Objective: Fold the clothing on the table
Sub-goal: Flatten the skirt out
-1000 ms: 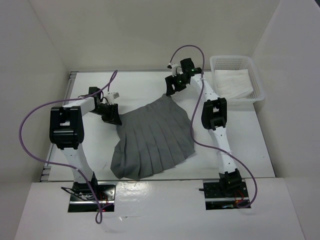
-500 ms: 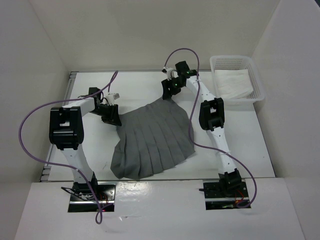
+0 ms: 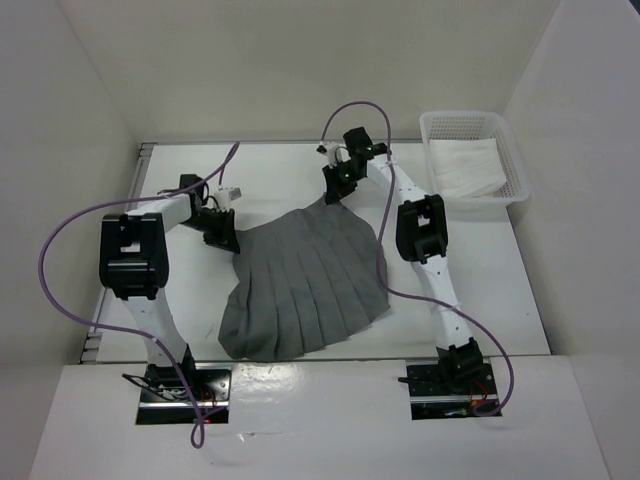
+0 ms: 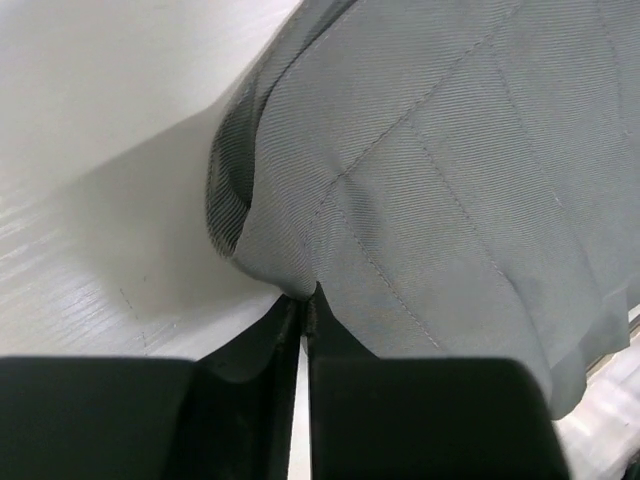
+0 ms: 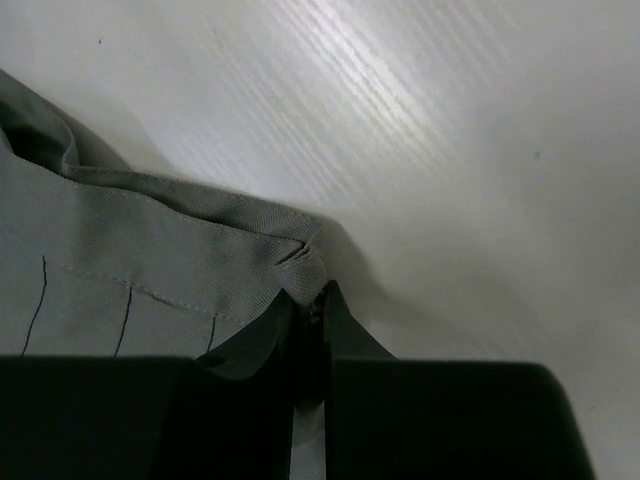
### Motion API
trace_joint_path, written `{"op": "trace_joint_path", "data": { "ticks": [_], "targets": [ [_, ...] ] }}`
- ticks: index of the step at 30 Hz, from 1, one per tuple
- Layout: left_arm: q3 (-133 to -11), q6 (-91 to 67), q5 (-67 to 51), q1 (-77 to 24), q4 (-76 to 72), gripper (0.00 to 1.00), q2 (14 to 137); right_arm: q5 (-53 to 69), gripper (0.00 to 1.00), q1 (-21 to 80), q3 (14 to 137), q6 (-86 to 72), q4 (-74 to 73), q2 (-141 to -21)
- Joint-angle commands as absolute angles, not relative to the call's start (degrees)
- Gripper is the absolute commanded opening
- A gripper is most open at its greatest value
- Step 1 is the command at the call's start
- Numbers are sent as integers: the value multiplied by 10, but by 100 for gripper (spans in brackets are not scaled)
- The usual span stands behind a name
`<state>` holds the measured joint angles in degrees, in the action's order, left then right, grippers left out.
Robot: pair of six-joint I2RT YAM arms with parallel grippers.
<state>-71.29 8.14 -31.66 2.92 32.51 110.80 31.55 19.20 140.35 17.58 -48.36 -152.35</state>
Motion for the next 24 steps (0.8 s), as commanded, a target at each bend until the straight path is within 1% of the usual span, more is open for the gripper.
{"op": "trace_joint_path", "data": {
  "ticks": [1, 3, 4, 5, 7, 8, 11, 13, 16, 20, 24],
  "targets": [
    [-757, 100, -330, 24, 354, 6, 1087, 292, 0, 207, 1375, 179, -496, -1444],
    [-788, 100, -330, 24, 366, 5, 1067, 269, 0, 207, 1349, 179, -483, -1403],
    [-827, 100, -316, 24, 374, 5, 1057, 260, 0, 207, 1340, 171, -475, -1379],
    [-848, 106, -309, 18, 374, 4, 1048, 252, 0, 207, 1329, 171, -462, -1329],
    [-894, 106, -293, 11, 388, 4, 1020, 227, 0, 207, 1296, 166, -448, -1279],
    [-937, 106, -286, 11, 388, 2, 1006, 221, 0, 207, 1286, 166, -442, -1232],
    [-1010, 101, -297, 11, 407, 0, 1000, 207, 0, 212, 1244, 166, -436, -1160],
    [-1024, 94, -318, 11, 412, 0, 993, 194, 0, 212, 1223, 166, -436, -1128],
    [-1015, 94, -330, 6, 406, 0, 951, 180, 0, 212, 1161, 171, -428, -1060],
    [-990, 94, -310, -15, 391, 0, 888, 169, 0, 212, 1089, 187, -422, -979],
    [-984, 94, -305, -20, 397, 0, 839, 163, 0, 212, 1068, 199, -429, -903]
  ]
}}
